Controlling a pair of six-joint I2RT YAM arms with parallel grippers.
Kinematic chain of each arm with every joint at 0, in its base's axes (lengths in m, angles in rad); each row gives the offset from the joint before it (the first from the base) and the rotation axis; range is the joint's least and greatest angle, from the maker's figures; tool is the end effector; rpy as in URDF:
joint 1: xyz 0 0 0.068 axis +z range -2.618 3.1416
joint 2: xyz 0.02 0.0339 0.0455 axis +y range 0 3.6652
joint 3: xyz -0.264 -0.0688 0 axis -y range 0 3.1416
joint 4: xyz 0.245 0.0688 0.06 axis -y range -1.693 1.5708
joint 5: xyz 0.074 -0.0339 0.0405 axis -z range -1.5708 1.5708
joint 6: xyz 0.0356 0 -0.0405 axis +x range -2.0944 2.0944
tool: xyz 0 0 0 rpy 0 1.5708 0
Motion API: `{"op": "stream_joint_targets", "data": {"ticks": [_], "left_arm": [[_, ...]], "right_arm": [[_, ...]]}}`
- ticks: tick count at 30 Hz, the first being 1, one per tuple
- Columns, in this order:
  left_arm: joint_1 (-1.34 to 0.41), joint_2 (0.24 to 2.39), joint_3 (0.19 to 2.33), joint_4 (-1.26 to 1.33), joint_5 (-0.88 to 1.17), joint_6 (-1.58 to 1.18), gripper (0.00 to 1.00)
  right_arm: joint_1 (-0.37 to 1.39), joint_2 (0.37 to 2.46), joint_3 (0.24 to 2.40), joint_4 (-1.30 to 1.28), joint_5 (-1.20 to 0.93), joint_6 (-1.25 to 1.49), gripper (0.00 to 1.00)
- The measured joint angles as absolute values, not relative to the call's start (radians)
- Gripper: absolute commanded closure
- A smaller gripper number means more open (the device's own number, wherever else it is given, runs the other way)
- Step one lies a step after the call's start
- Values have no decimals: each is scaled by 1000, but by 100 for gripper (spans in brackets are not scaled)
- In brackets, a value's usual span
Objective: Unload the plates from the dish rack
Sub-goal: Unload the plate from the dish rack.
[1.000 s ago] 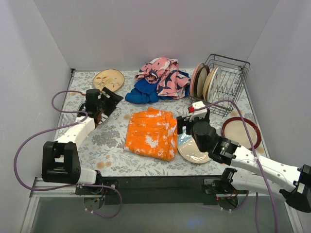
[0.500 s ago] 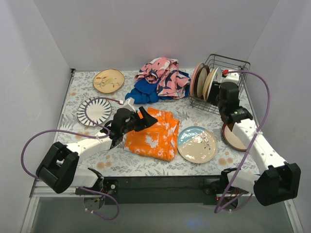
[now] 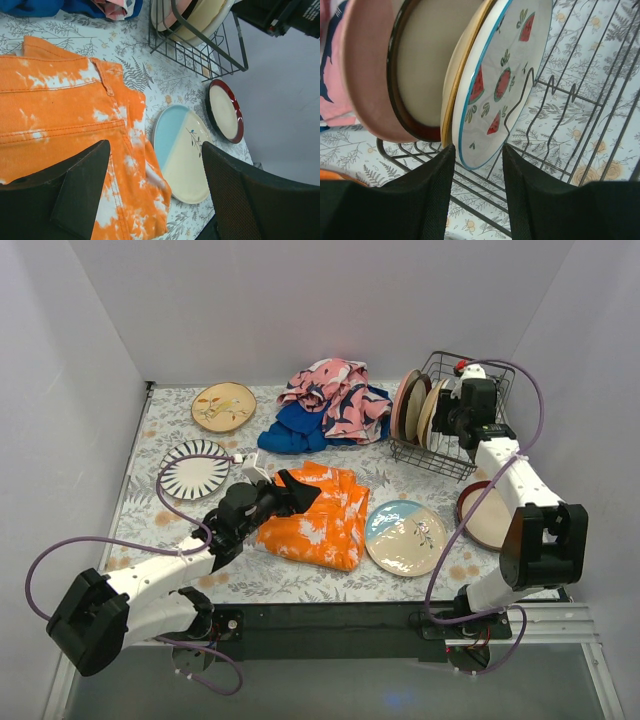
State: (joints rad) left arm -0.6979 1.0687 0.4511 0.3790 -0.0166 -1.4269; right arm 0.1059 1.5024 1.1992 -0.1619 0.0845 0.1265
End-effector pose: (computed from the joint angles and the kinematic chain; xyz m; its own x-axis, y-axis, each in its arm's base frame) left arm 0.1796 -0.1499 0.2261 -0.6496 -0.7466 -0.1432 -0.0888 0.2616 -0.9611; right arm 0.3499 0.0342 0.3119 -0.4463 0.0790 -0.8914 0.0262 0.9968 0.0752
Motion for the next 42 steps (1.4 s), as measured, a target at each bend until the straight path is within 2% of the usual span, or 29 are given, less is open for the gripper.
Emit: {"op": "stream_joint_targets", "data": {"ticks": [14, 23, 29, 33, 42], "left_arm": [[-702, 1063, 451, 387, -27, -1428, 27], [-702, 1063, 451, 387, -37, -1428, 28], [-702, 1064, 451, 387, -41, -1428, 28], [-702, 1065, 451, 387, -42, -1428, 28], [-702, 1066, 451, 387, -42, -1428, 28]], "right_arm": [[109, 1578, 1204, -159, 51, 99, 66], [125, 1578, 1199, -155, 152, 108, 66], [126, 1579, 1196, -155, 210, 128, 60], [126, 1607, 1197, -144, 224, 132, 60], [128, 1695, 1208, -127, 221, 141, 67]]}}
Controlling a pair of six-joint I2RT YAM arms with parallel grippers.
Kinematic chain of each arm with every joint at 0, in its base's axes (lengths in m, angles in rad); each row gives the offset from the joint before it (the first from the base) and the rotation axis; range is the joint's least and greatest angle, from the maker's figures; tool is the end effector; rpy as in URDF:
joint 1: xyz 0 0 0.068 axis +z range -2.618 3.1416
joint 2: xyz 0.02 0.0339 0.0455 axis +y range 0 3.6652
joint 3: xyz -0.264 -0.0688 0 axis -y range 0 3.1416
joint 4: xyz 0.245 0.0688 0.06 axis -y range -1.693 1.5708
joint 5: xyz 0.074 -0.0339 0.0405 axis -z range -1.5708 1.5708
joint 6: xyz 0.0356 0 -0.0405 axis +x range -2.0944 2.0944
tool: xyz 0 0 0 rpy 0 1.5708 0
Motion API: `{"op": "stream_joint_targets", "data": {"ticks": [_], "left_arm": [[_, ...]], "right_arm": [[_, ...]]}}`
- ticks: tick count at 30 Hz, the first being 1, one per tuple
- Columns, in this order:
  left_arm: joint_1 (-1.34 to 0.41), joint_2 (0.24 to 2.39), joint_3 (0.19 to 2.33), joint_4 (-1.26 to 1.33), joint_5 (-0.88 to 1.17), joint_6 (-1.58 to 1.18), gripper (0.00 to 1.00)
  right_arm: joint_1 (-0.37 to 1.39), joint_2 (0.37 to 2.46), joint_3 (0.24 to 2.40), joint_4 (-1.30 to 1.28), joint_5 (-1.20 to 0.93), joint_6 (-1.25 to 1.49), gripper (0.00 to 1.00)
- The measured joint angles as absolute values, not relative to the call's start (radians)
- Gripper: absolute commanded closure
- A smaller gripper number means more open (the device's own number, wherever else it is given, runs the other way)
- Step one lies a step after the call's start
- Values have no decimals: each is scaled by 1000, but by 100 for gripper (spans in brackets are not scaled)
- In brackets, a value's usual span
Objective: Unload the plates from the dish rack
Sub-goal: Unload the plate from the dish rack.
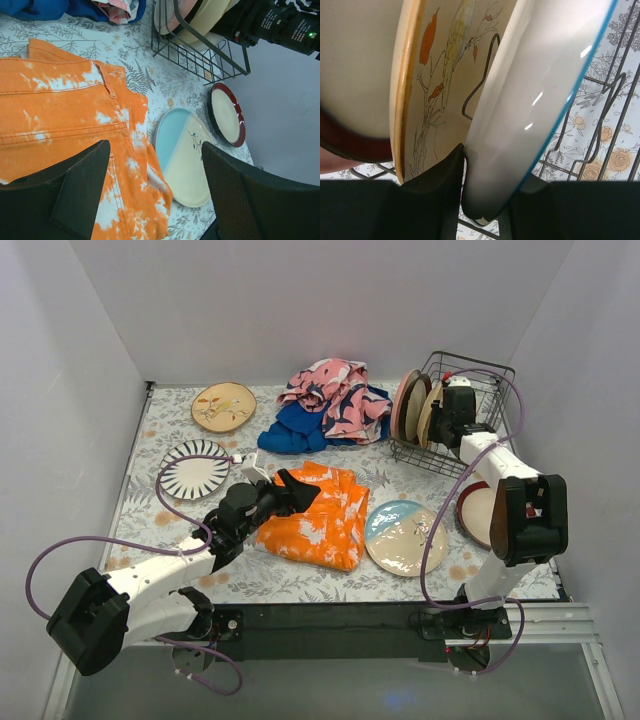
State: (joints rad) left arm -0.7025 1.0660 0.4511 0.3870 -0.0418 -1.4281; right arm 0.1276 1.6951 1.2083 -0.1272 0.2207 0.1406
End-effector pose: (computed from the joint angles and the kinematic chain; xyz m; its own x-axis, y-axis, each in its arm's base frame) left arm 0.1794 -0.1499 0.2275 -0.6328 -0.7601 -0.1479 -0.0833 0.2567 -0.9629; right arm 0.3841 0.0414 0.2512 -0.5584 0.0662 -0.8270 0.1329 0.9911 -0.0103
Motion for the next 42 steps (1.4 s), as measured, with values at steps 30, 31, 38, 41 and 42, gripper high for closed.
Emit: {"op": "stream_joint_targets", "data": {"ticks": [30, 31, 38, 41, 42], "left_arm": [[-703, 1090, 451, 389, -43, -1428, 28], [-703, 1090, 451, 389, -43, -1428, 28], [-703, 1092, 451, 389, -43, -1428, 28], [-703, 1092, 451, 389, -43, -1428, 28], [-702, 1092, 451, 389, -43, -1428, 28]], "right_arm": [[138, 1507, 1114, -57, 155, 150, 99], [138, 1501, 1114, -57, 154, 149, 99], [146, 1459, 1115, -61, 144, 118, 99], [148, 1458, 1118, -68, 147, 110, 99], [151, 1458, 1121, -73, 151, 109, 99]]}}
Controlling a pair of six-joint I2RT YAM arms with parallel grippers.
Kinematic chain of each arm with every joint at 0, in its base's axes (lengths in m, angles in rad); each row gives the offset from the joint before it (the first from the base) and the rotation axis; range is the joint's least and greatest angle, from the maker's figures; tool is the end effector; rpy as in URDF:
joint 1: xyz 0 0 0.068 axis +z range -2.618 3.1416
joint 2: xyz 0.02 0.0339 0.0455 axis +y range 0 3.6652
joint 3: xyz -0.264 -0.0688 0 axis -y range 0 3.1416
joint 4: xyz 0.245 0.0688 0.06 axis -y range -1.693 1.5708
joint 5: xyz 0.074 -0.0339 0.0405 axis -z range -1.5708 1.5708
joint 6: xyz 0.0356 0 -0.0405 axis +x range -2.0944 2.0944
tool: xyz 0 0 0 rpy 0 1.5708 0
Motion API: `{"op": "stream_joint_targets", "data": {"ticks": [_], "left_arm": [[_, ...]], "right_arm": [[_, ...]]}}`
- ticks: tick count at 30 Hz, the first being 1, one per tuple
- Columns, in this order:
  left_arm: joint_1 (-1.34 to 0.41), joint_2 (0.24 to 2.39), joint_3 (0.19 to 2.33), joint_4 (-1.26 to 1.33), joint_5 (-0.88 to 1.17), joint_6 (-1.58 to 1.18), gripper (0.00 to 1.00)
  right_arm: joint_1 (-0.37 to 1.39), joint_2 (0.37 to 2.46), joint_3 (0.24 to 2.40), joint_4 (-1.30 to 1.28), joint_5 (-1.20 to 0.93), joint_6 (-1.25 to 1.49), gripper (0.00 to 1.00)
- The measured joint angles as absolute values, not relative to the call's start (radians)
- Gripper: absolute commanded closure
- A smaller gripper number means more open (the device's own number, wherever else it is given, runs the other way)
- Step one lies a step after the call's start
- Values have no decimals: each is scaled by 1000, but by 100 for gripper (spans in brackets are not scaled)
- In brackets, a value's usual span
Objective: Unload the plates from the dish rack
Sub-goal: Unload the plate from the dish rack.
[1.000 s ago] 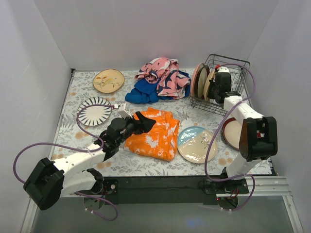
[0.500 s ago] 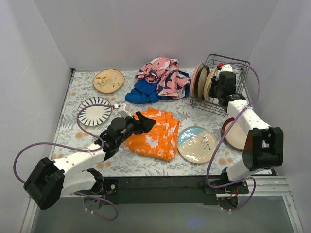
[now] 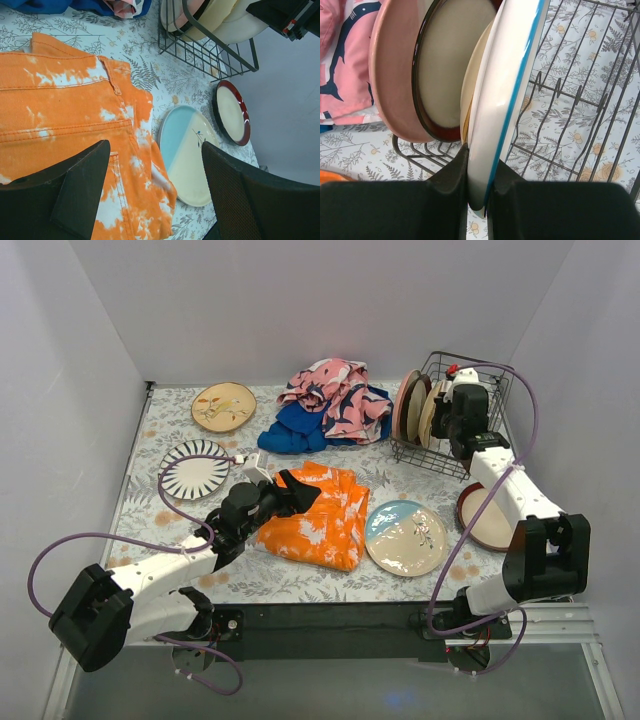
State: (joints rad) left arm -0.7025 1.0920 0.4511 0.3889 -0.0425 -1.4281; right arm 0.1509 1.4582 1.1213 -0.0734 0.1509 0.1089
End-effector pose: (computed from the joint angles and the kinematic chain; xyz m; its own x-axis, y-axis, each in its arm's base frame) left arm 0.1817 -0.1518 0.2221 -0.6350 -0.7582 -0.1482 -0.1010 0.2717 -0.9571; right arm 0.3385 0.0461 0.3079 -0.3934 0.0489 -0.9181 0.0306 0.9987 0.0401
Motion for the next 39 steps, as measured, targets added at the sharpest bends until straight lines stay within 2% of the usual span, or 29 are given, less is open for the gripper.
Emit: {"op": "stream_joint_targets", "data": {"ticks": [39], "left_arm": [[-704, 1090, 451, 389, -45, -1432, 28]], "right_arm": [[222, 1396, 1249, -250, 359, -119, 99]]}}
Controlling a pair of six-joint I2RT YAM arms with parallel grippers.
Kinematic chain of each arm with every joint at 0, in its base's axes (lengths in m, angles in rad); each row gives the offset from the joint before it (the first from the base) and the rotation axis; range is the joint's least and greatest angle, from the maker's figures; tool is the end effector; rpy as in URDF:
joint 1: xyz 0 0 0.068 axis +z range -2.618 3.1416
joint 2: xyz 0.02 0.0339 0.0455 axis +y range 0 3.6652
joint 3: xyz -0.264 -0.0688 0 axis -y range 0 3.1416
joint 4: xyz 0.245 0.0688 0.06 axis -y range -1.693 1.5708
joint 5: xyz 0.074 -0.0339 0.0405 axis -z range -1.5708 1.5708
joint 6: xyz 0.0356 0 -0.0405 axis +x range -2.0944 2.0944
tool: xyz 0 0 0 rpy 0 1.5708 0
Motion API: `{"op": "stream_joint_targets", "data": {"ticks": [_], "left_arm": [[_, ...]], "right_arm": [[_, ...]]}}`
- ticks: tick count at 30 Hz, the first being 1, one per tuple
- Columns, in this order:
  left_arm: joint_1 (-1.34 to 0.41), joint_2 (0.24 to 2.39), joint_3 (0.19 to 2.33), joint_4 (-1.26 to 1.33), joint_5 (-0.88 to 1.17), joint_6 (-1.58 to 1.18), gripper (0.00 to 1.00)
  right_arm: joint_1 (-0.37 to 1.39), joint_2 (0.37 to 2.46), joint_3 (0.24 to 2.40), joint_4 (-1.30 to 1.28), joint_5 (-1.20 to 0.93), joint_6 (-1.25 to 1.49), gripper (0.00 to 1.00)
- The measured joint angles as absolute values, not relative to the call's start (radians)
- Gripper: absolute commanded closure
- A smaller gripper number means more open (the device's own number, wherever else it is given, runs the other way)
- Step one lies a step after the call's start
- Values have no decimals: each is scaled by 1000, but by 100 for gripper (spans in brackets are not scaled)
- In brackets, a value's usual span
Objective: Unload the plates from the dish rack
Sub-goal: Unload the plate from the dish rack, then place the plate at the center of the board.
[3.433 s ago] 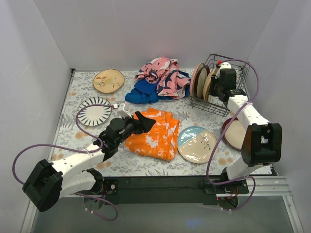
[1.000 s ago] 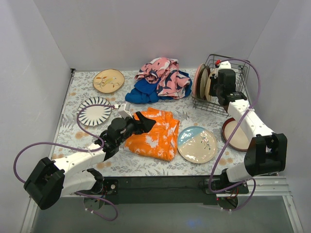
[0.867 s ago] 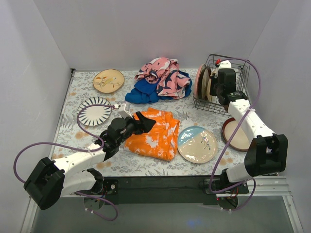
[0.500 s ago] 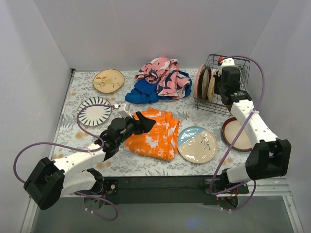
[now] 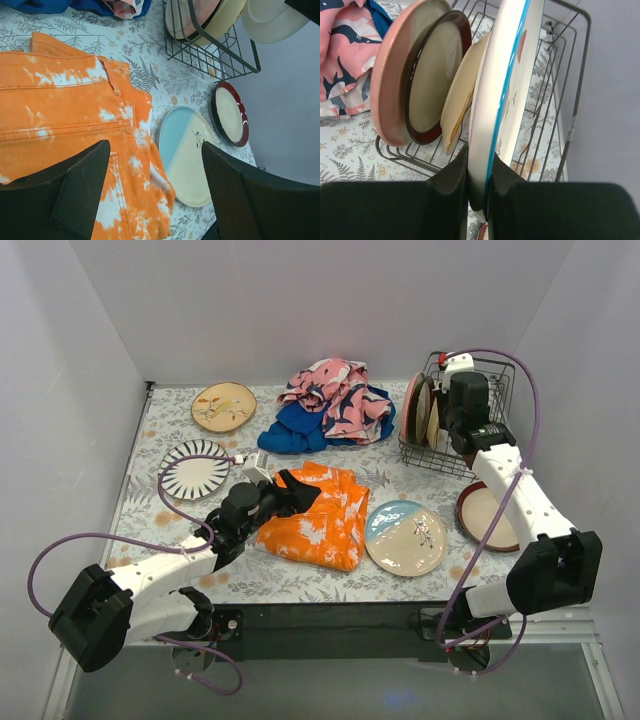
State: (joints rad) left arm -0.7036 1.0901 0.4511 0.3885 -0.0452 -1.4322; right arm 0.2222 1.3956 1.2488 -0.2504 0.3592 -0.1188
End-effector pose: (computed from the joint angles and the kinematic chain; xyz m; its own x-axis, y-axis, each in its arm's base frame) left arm 0.1814 -0.1518 0.2225 -0.6332 -0.7603 -0.1449 -0.1025 0.2680 -0.9580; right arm 0.3189 0.0592 0.3555 -0.3877 -0.2013 -0.8995 0.0644 0.9676 -0.2443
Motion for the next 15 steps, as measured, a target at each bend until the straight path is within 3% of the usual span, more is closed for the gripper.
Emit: {"op": "stream_joint_targets", "data": {"ticks": [7, 12, 15], "left_arm": [[-703, 1086, 460, 331, -59, -1504, 27], [-686, 1047, 564, 182, -33, -1574, 21], [-579, 982, 666, 92, 56, -1615, 20]], "right_arm": [[357, 1367, 1296, -251, 474, -263, 99], [484, 1289, 1277, -205, 487, -408, 99], [566, 1211, 1214, -127, 483, -522, 99]]}}
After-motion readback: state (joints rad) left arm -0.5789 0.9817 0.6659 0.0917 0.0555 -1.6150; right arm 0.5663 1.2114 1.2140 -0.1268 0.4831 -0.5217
